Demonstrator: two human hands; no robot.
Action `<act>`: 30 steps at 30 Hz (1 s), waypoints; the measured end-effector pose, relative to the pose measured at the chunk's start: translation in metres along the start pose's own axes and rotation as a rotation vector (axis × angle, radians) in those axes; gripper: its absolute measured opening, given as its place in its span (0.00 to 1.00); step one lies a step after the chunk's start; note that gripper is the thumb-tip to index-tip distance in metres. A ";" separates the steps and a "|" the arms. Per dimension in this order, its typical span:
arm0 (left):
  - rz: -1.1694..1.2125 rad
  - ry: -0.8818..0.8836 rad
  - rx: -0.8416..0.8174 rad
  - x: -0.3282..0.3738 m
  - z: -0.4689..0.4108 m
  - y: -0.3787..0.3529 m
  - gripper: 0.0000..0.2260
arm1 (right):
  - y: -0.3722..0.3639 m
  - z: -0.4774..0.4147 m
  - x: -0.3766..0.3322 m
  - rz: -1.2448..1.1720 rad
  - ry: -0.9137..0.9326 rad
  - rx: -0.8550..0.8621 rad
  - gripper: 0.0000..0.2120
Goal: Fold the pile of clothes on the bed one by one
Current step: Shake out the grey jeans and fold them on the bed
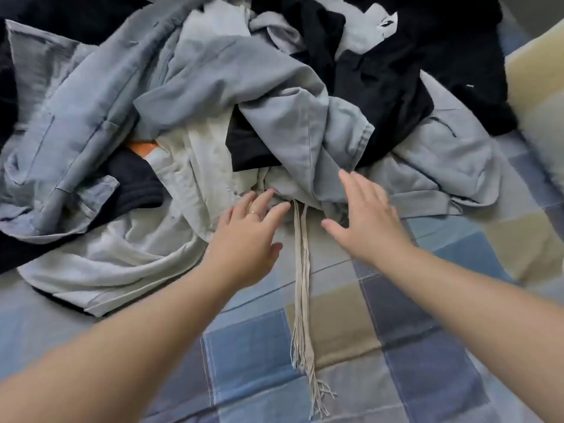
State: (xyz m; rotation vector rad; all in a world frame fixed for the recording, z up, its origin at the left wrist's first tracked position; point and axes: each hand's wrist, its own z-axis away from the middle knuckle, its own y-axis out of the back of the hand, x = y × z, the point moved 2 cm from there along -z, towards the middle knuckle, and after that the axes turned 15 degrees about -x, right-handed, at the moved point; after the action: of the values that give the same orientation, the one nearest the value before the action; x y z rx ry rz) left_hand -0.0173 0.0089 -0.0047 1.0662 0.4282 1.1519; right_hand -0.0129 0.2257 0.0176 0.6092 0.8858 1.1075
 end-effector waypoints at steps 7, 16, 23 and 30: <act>-0.274 -0.044 0.240 0.000 -0.131 0.017 0.38 | -0.031 -0.096 -0.001 0.035 -0.130 0.055 0.39; -0.158 0.005 0.254 0.007 -0.131 0.030 0.09 | -0.007 -0.079 0.012 -0.017 0.024 0.204 0.03; 0.041 -0.109 0.038 0.019 -0.036 0.074 0.11 | 0.029 0.020 -0.015 -0.157 0.124 0.115 0.01; 0.207 -0.005 -0.115 0.022 0.147 0.141 0.13 | 0.087 0.181 -0.090 -0.359 0.159 -0.041 0.11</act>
State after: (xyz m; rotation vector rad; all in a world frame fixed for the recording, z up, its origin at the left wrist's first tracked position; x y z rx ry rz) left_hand 0.0281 -0.0364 0.1894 1.0296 0.2485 1.3403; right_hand 0.0815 0.1729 0.2094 0.3136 1.0599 0.8529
